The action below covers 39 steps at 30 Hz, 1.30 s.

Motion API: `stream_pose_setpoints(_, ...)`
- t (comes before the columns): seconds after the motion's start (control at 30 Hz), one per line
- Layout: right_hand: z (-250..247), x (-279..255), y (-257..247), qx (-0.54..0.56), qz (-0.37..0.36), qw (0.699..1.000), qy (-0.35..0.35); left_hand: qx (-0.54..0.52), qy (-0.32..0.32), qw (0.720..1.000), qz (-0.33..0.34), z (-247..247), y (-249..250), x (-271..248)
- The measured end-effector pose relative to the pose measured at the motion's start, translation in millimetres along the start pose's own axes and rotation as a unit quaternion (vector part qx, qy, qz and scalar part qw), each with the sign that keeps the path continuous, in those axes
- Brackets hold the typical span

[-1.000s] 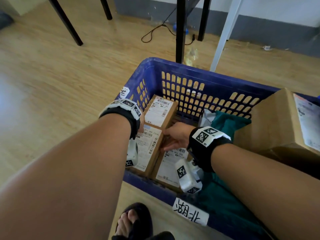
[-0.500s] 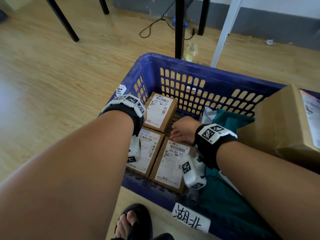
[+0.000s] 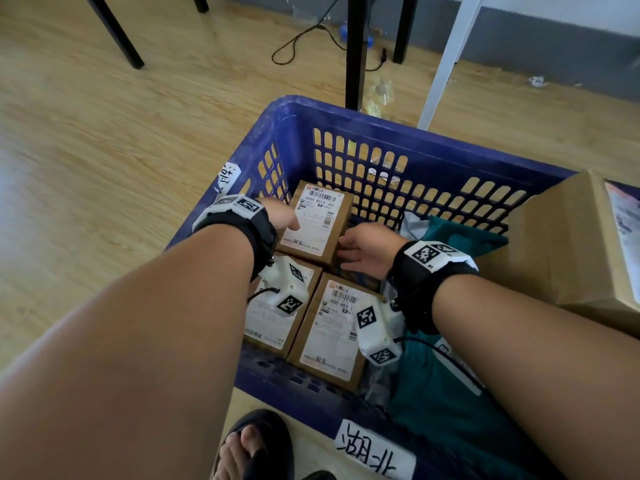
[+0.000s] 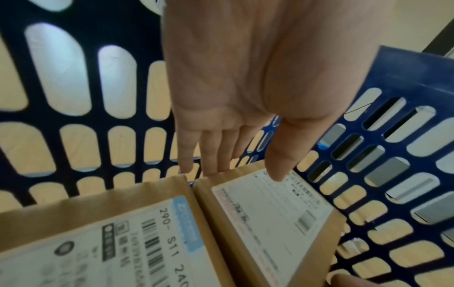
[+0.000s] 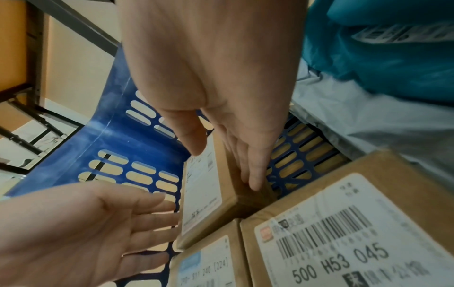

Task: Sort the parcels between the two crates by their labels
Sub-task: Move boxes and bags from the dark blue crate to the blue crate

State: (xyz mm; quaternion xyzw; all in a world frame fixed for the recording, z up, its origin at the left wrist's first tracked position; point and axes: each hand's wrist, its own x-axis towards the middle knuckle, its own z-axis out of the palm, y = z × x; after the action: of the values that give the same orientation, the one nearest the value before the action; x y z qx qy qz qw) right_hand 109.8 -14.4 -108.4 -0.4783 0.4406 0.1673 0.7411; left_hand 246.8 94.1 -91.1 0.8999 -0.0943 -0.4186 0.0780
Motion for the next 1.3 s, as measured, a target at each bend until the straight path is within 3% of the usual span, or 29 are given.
stream_pose_setpoints(0.13, -5.1, 0.1, -2.0, -0.012, -0.007, 1.0, 0.013, -0.07, -0.032, 0.997, 0.0, -0.3, -4.5, 2.8)
stream_pose_setpoints(0.3, -7.3, -12.1, -7.0, -0.039, -0.01, 0.999, 0.032, -0.063, -0.012, 0.998, 0.017, -2.0, 3.1, -12.5)
stream_pose_setpoints(0.47, -9.6, -30.6, -14.5, -0.055, -0.031, 0.997, 0.038, -0.13, 0.012, 0.991, 0.033, -7.5, 10.6, -25.1)
stream_pose_setpoints(0.73, -24.6, -74.3, -30.1, -0.047, -0.099, 0.994, 0.002, -0.242, -0.03, 0.969, 0.042, -21.9, 13.1, -58.0)
stream_pose_setpoints(0.9, -29.5, -106.2, -41.5, -0.03, -0.132, 0.991, 0.022, -0.334, -0.048, 0.938, 0.074, -32.4, 19.4, -90.6)
stream_pose_setpoints(1.13, -43.0, -161.3, -45.7, -0.02, -0.186, 0.982, 0.037, -0.322, -0.044, 0.939, 0.11, -43.5, 39.2, -151.2)
stream_pose_setpoints(1.3, -59.3, -206.3, -46.9, -0.032, -0.216, 0.974, 0.06, -0.359, -0.034, 0.921, 0.145, -33.9, 55.0, -191.7)
